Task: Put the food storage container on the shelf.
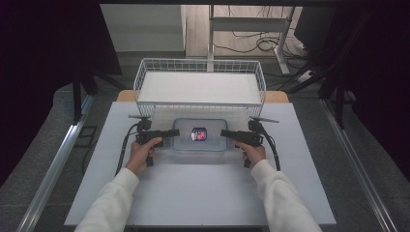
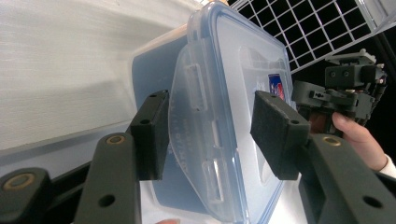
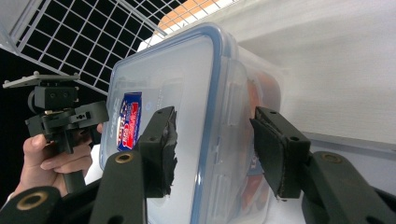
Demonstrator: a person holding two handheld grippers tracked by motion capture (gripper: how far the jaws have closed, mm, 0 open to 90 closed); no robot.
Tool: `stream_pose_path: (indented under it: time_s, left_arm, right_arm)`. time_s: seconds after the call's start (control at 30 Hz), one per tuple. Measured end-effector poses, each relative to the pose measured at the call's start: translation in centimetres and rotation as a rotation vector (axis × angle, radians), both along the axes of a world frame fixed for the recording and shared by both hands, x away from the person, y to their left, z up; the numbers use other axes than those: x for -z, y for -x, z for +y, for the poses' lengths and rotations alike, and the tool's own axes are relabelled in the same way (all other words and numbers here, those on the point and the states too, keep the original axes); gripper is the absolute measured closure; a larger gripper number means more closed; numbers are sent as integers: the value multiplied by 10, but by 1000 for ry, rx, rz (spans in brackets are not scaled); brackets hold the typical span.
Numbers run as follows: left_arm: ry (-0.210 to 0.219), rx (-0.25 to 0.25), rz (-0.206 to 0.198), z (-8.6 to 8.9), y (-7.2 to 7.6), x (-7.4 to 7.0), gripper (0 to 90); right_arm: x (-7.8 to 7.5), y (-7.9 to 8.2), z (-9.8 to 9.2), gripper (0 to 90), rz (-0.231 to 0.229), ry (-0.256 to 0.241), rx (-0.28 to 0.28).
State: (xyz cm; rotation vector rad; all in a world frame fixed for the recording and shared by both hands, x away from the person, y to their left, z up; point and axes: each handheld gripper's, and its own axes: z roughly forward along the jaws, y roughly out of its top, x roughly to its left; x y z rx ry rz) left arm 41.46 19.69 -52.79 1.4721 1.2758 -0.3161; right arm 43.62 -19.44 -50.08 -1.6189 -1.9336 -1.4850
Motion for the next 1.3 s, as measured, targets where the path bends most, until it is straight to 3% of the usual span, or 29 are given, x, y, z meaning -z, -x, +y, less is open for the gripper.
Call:
stream_pose_path:
  time_s: [0.2,0.33,0.37,0.43,0.67,0.83,0.93,1.07,1.17,1.2,1.23,1.27,1.3]
  left_arm:
    - [-11,-11,-4,-2,2,-1,476]
    - [-63,-28,-38,-4,7,-9,430]
    - [-91,-27,-67,-4,10,-13,400]
    - [-116,-33,-85,-3,16,-20,347]
    - [-216,10,-179,0,52,-45,317]
    - [-249,29,-215,-1,79,-46,307]
    - [-307,37,-224,-4,92,-41,304]
    - [-334,50,-220,-10,104,-36,302]
    - [-406,66,-240,-14,115,-34,302]
    - [-422,73,-243,-15,118,-34,302]
    - [-441,80,-247,-15,122,-33,302]
    - [-456,83,-254,-15,125,-33,302]
    - [-459,85,-255,-15,128,-32,303]
  right_arm:
    - [-1,2,2,467,-23,21,16]
    - [-6,7,3,415,-65,54,41]
    - [-9,8,3,401,-88,69,42]
    - [-16,14,1,377,-125,113,44]
    - [-35,46,-3,387,-239,230,-34]
    - [-39,75,-3,412,-349,367,-103]
    - [-37,90,-3,411,-396,436,-120]
    - [-29,103,-2,414,-403,481,-151]
    - [-24,107,1,446,-396,495,-179]
    - [-23,108,2,473,-399,501,-184]
    - [-22,111,6,568,-413,523,-198]
    - [-22,111,6,568,-413,523,-198]
    - [-21,112,8,625,-418,530,-210]
